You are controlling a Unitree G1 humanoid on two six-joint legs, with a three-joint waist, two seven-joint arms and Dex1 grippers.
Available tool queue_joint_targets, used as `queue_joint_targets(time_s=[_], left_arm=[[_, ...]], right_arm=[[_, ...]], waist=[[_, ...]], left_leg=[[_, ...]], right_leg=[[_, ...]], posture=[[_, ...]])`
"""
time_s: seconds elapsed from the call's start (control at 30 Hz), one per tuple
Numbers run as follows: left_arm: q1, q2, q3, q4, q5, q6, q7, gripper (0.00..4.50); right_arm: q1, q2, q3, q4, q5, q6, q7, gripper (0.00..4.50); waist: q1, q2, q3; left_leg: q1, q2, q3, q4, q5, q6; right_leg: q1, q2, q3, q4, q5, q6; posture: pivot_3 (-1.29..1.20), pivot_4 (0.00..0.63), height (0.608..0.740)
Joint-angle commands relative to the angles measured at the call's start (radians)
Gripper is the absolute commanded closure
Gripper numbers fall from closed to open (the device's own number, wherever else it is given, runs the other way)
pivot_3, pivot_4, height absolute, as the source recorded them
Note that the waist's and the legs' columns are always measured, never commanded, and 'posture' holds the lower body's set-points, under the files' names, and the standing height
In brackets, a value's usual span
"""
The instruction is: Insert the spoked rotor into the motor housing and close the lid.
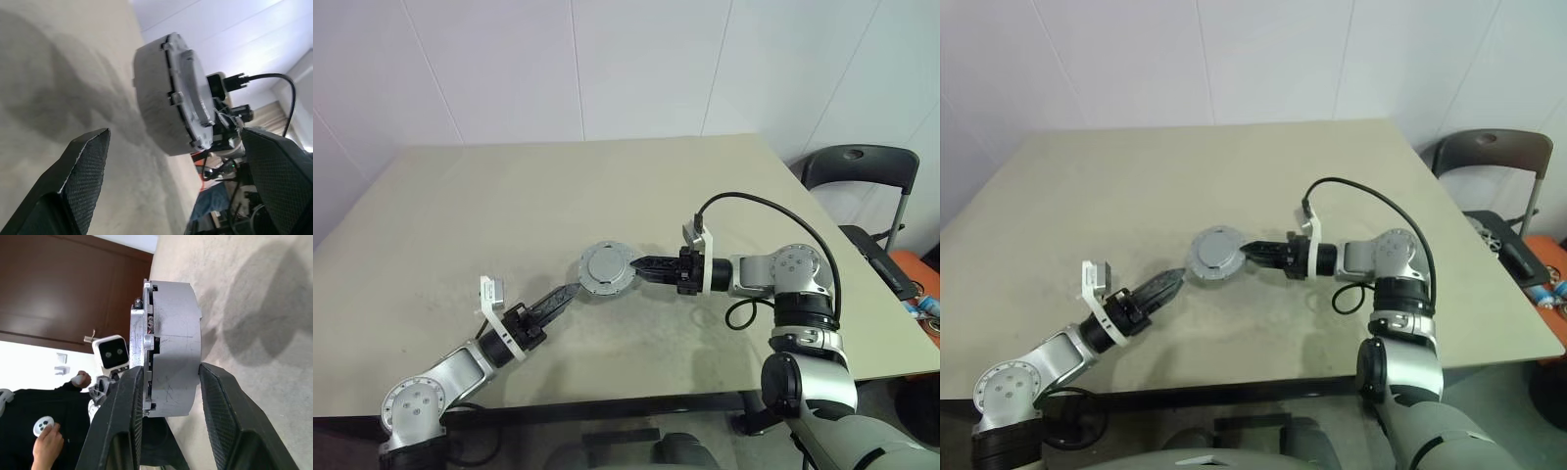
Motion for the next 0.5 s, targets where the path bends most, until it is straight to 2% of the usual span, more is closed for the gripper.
queue_joint_targets(time_s=[0.03,0.47,0.5], left_arm=[[-0.02,-0.003,-0.014,-0.02,-0.062,-0.01,0.012,0.0],[-0.05,-0.016,-0.054,0.007,-0.097,-0.04,0.051,0.0],[-0.052,-0.018,-0.055,0.009,-0.102,-0.043,0.054,0.18]], right_arm=[[-0.029,0.012,-0.002,-0.059,0.08,0.006,0.03,3.13],[-0.001,0.025,0.031,-0.09,0.139,0.006,-0.004,3.13],[-0.001,0.027,0.03,-0.09,0.141,0.006,-0.007,3.13]], waist=[[0.0,0.0,0.0],[0.002,0.0,0.0],[0.002,0.0,0.0]], left_leg=[[0.0,0.0,0.0,0.0,0.0,0.0],[-0.001,0.0,0.0,0.009,-0.001,0.001],[-0.001,0.0,0.0,0.01,-0.001,0.001]], right_leg=[[0.0,0.0,0.0,0.0,0.0,0.0],[0.001,0.001,0.0,0.004,0.0,0.0],[0.001,0.001,0.0,0.005,0.0,0.001]], posture=[[0.0,0.0,0.74],[0.0,0.0,0.74],[0.0,0.0,0.74]])
